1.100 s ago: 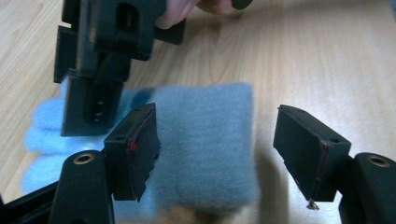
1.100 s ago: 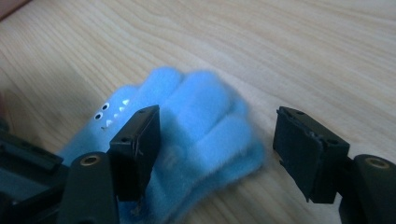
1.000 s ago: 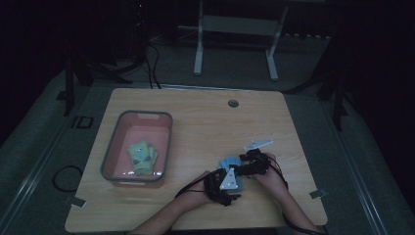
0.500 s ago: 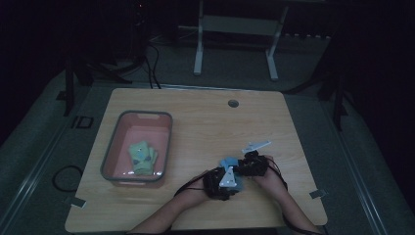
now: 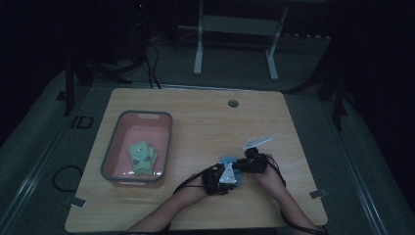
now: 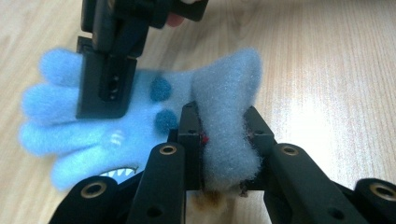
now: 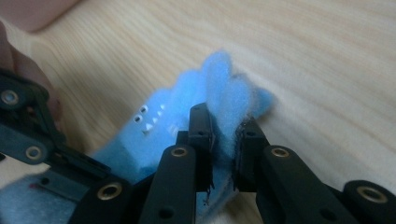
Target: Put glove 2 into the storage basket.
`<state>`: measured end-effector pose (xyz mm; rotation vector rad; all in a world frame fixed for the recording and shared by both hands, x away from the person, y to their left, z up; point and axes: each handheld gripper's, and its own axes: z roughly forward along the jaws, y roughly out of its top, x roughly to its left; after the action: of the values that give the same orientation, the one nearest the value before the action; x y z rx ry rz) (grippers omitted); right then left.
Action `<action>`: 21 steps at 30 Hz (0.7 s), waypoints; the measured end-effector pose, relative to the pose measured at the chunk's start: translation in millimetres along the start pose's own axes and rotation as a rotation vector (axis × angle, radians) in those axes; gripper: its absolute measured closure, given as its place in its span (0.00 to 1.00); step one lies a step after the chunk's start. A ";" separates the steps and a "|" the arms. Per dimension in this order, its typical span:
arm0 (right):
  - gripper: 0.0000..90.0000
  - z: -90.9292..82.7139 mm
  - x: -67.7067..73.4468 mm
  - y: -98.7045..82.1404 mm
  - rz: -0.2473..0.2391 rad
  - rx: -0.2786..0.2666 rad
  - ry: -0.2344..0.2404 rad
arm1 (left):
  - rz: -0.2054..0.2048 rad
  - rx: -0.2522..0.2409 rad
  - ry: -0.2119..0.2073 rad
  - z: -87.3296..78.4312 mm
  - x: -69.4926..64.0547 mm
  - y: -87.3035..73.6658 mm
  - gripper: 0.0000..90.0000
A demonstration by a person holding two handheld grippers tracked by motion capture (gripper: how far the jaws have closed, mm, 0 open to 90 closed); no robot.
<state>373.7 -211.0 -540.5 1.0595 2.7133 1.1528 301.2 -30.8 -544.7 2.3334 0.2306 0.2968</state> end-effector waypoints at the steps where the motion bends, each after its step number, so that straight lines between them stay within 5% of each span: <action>1: 0.90 -1.8 0.2 2.5 0.005 -0.009 0.014 | -0.003 -0.002 0.003 -2.7 1.2 1.1 0.84; 21: 0.90 -10.6 30.6 61.0 -0.062 -0.091 0.056 | 0.032 0.022 0.090 -73.5 19.1 13.4 0.84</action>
<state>382.9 -169.2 -486.3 0.9388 2.6848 1.3002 299.8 14.1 -482.1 2.3500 0.2414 0.4175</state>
